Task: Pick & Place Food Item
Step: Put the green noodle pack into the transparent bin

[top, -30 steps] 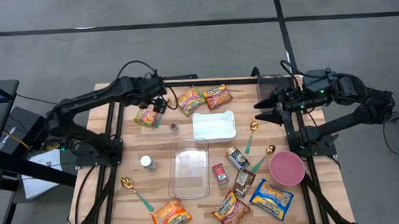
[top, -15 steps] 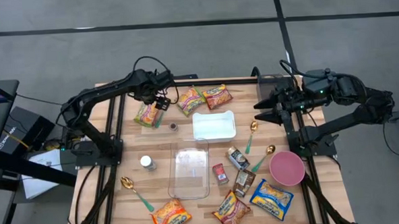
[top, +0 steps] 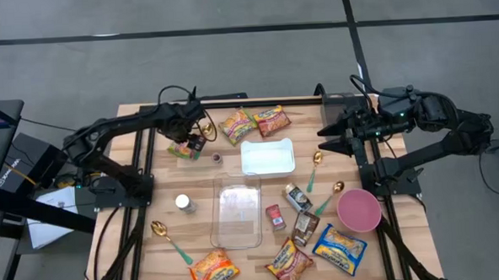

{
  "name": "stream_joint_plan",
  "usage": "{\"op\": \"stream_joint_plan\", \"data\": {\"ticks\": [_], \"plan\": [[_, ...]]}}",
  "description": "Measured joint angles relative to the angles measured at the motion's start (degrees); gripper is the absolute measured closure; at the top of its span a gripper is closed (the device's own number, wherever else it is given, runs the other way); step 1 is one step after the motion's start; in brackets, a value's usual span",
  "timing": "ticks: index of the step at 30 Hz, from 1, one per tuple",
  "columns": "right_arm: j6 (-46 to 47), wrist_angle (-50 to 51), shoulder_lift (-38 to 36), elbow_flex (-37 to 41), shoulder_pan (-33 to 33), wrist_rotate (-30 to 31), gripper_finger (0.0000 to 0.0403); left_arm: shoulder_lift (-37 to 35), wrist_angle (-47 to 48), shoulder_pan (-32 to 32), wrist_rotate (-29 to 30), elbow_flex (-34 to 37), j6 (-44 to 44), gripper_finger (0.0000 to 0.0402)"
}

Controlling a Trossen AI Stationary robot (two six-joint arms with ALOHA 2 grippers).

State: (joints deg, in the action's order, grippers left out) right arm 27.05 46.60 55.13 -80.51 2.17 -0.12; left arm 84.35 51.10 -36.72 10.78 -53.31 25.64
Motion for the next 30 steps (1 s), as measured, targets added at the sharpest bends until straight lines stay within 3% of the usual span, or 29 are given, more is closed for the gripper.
{"op": "stream_joint_plan", "data": {"ticks": [12, 30], "plan": [[0.0, 0.0, 0.9, 0.1, 0.0, 0.1, 0.0162, -0.5, -3.1, -5.1, -0.8, 1.1, -1.4, 0.0202], [1.1, 0.0, 1.9, 0.0, 0.0, 0.1, 0.0162, 4.7, -5.7, -5.8, -1.1, 1.1, -3.0, 0.0216]]}}
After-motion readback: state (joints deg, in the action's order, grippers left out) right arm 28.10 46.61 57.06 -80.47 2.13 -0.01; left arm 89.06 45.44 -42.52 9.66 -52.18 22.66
